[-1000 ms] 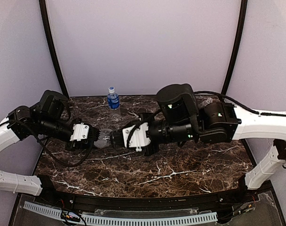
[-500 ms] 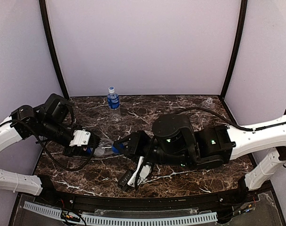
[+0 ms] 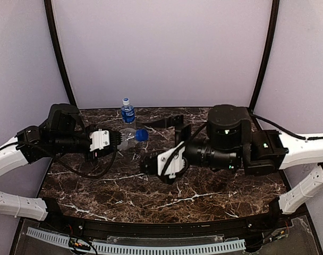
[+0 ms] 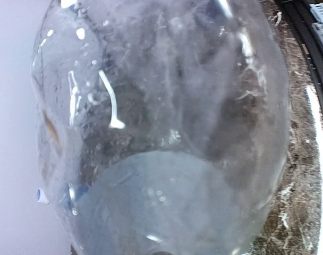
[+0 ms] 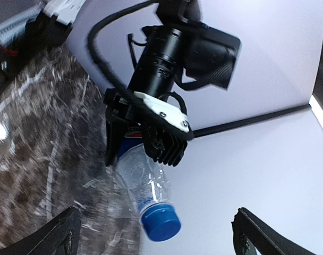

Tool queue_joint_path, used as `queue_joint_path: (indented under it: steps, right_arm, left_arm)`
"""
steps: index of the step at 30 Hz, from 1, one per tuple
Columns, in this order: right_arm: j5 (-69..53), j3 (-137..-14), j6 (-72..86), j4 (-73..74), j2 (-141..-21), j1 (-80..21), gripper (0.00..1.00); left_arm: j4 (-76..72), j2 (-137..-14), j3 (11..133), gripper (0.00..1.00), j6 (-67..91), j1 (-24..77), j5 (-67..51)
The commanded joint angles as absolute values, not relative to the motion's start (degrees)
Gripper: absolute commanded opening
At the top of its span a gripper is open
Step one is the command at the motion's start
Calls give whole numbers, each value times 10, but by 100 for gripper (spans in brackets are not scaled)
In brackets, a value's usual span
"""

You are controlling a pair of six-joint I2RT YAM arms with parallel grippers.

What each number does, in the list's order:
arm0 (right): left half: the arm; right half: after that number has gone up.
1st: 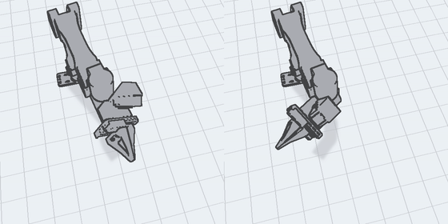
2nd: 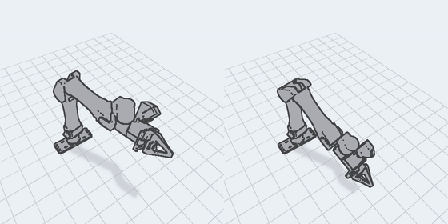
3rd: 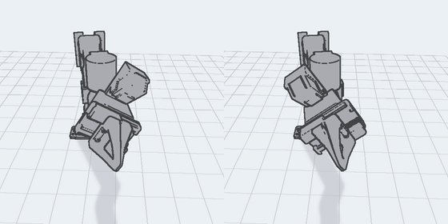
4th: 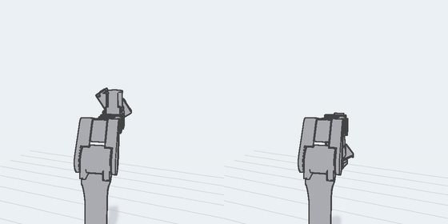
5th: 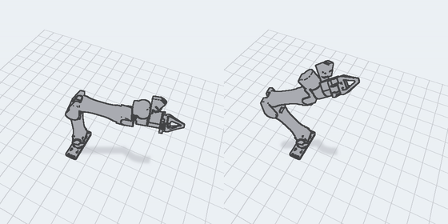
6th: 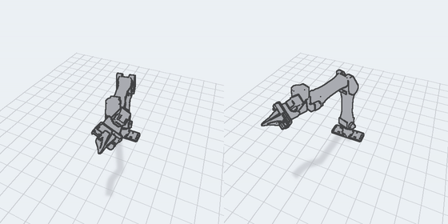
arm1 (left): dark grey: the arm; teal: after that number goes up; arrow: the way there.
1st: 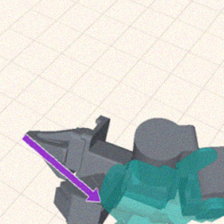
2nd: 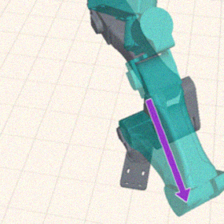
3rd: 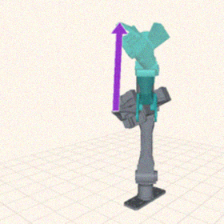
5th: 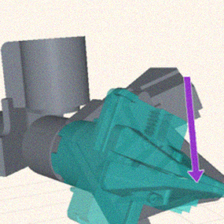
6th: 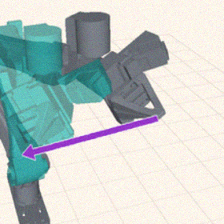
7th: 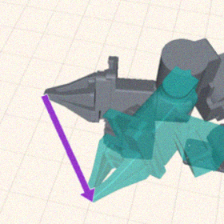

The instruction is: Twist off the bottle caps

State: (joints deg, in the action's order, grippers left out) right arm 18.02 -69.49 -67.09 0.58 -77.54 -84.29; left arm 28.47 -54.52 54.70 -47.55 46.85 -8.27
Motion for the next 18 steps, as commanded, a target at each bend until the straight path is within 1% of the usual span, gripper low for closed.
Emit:
queue_joint_path:
  steps: [1, 3, 4, 8, 11, 15, 18]
  right_arm:
    - [-8, -773, -175, 134, -765, -736, 99]
    - [-97, -791, -1, 122, -769, -685, 99]
    - [-116, -784, 84, 95, -769, -665, 98]
    - [-188, -761, 428, 9, -784, -594, 94]
    - [-179, -795, 475, 40, -808, -589, 95]
    - [-170, -839, 486, 97, -842, -583, 94]
    - [-175, -845, 502, 101, -857, -577, 83]
  left_arm:
    - [148, -543, 520, 34, -496, 470, 54]
    - [108, -549, 507, 34, -522, 470, 105]
    - [95, -551, 502, 34, -532, 471, 129]
    - [59, -553, 491, 34, -568, 471, 147]
    - [56, -557, 493, 34, -576, 471, 151]
    - [55, -558, 491, 33, -584, 472, 154]
    - [56, -558, 490, 34, -586, 472, 152]
